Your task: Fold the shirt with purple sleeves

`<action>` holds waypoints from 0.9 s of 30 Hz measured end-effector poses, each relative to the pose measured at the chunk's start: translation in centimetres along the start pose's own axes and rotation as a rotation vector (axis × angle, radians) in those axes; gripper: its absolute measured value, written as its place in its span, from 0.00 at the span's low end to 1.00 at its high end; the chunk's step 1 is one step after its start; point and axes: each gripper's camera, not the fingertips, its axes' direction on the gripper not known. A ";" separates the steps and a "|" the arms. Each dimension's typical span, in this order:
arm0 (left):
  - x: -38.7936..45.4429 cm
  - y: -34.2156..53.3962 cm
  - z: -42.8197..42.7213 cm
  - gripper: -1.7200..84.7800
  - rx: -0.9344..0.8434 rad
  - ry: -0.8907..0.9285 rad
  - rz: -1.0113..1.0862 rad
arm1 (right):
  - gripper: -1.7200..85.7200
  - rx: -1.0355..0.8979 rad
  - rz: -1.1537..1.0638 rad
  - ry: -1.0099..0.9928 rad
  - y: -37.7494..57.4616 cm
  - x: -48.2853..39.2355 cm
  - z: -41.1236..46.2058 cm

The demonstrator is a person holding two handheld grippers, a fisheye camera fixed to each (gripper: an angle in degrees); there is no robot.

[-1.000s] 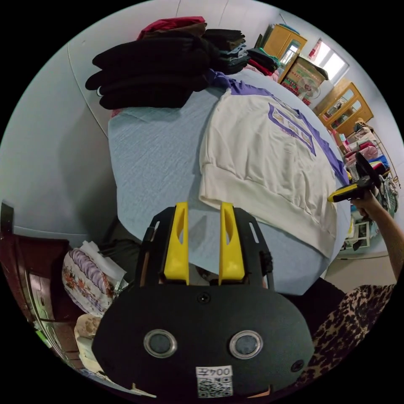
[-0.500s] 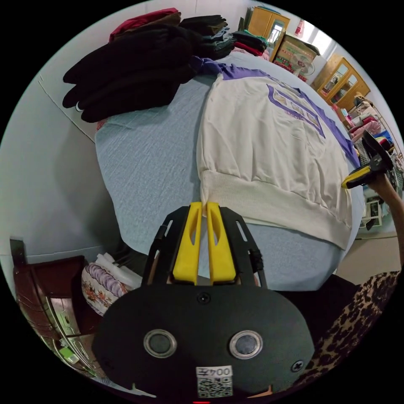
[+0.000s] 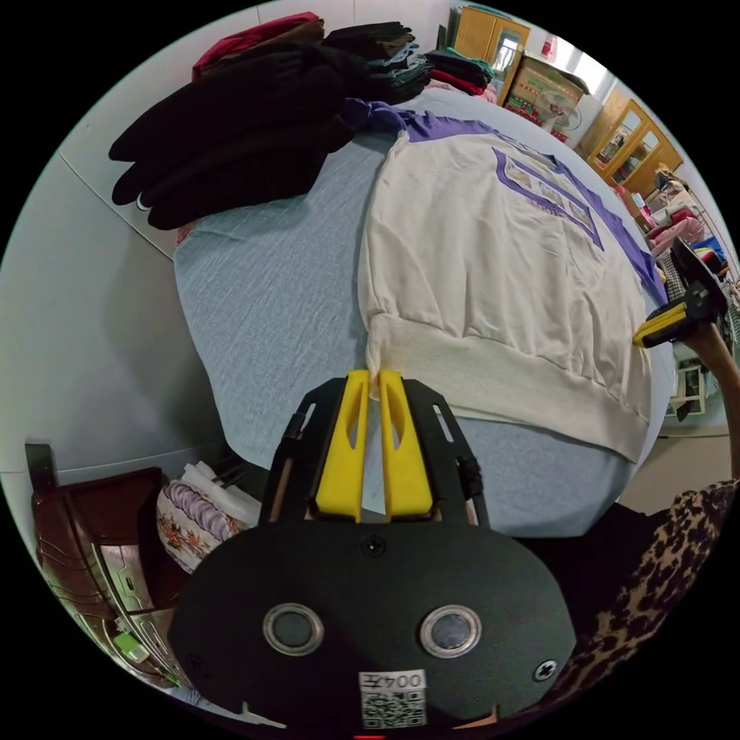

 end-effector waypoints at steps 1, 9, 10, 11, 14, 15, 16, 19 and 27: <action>-0.1 -0.3 -0.2 0.08 -0.001 0.018 -0.001 | 0.06 0.011 0.040 -0.013 0.0 0.3 0.4; -1.9 -1.5 -5.4 0.19 0.067 0.099 0.088 | 0.07 -0.031 0.110 0.006 -1.5 0.2 2.8; -2.0 -2.2 -6.8 0.19 0.106 0.076 0.129 | 0.07 -0.034 0.114 0.011 -1.6 0.1 3.1; -1.9 -3.3 -8.0 0.19 0.140 0.065 0.163 | 0.07 -0.030 0.108 0.026 -1.6 -0.1 3.4; -1.1 -7.7 -9.6 0.19 0.185 0.104 0.238 | 0.06 -0.006 0.080 0.040 -1.3 -0.1 4.1; -0.7 -8.8 -9.8 0.19 0.192 0.116 0.257 | 0.06 0.000 0.080 0.033 -1.2 0.0 4.2; 0.2 -11.2 -10.1 0.19 0.208 0.135 0.303 | 0.06 0.011 0.100 0.006 -1.0 0.5 4.4; 3.1 -17.4 -10.7 0.19 0.260 0.142 0.412 | 0.06 0.045 0.144 -0.045 -0.3 1.5 5.0; 10.2 -33.9 -10.1 0.21 0.264 -0.040 0.669 | 0.07 0.050 0.047 0.077 -0.2 -0.6 6.1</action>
